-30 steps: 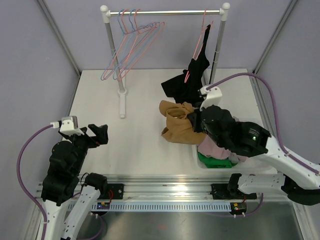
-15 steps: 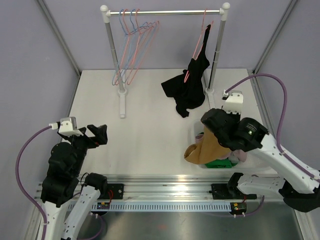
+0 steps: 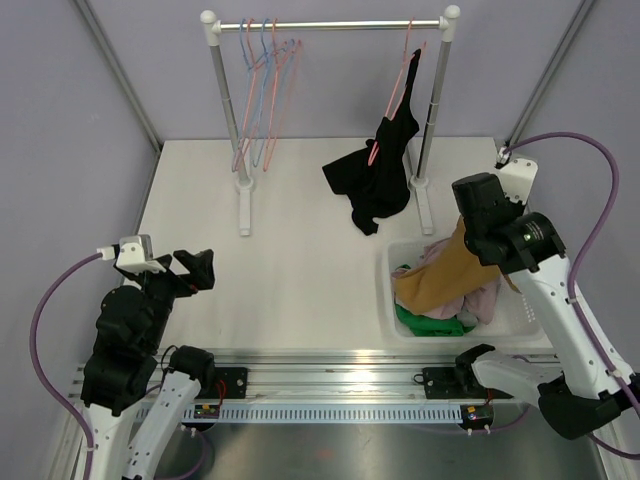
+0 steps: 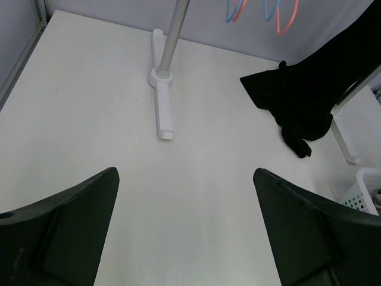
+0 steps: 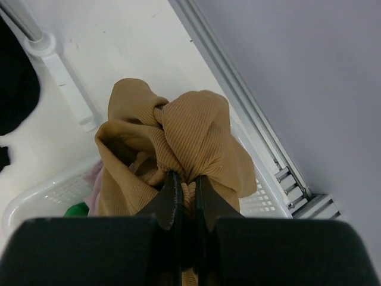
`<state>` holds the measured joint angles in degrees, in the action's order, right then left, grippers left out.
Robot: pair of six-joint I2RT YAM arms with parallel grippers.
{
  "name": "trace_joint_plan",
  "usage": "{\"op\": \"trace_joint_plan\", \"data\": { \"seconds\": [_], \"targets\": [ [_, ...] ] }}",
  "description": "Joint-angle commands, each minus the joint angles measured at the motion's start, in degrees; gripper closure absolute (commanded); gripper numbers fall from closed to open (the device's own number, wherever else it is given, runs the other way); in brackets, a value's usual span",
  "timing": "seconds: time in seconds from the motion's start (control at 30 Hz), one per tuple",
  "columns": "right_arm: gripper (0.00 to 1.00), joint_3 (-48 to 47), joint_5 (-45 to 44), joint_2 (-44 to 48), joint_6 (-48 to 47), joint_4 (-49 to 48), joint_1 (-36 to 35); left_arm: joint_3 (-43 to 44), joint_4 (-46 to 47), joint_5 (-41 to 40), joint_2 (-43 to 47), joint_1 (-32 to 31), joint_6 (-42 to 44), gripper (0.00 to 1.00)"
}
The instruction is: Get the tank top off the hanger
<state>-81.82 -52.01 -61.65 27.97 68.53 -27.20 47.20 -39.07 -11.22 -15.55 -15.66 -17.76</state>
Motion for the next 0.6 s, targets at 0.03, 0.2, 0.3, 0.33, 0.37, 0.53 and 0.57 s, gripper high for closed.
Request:
{"op": "trace_joint_plan", "data": {
  "seconds": [0.03, 0.2, 0.3, 0.33, 0.37, 0.53, 0.57],
  "targets": [
    [1.0, 0.78, 3.91, -2.6, -5.02, -5.68, 4.78, -0.44, 2.77, -0.91, 0.79, 0.28, 0.88, 0.01],
    [1.0, 11.84, 14.8, -4.36, -0.11, -10.76, 4.96, -0.44, 2.86, -0.82, 0.96, 0.28, 0.97, 0.01],
    [1.0, 21.77, 27.01, -3.04, 3.49, -18.66, 4.96, -0.44, 2.86, -0.91, 0.96, 0.28, 0.88, 0.01],
    [1.0, 25.53, 28.0, -2.95, 4.46, -20.35, 5.14, -0.44, 2.86, -0.91, 1.05, 0.28, 0.88, 0.01],
    [1.0, 27.22, 28.62, -3.47, 6.47, -21.67, 5.4, -0.44, 2.86, -0.91, 1.05, 0.28, 0.88, 0.01],
    [1.0, 35.13, 39.42, -7.78, 8.77, -31.43, 10.4, -0.44, 2.77, -1.08, 1.14, 0.28, 0.71, 0.01],
    [1.0, 36.11, 41.09, -8.74, 9.56, -32.66, 11.28, -0.44, 2.68, -1.08, 1.31, 0.28, 0.71, 0.01]
  ]
}}
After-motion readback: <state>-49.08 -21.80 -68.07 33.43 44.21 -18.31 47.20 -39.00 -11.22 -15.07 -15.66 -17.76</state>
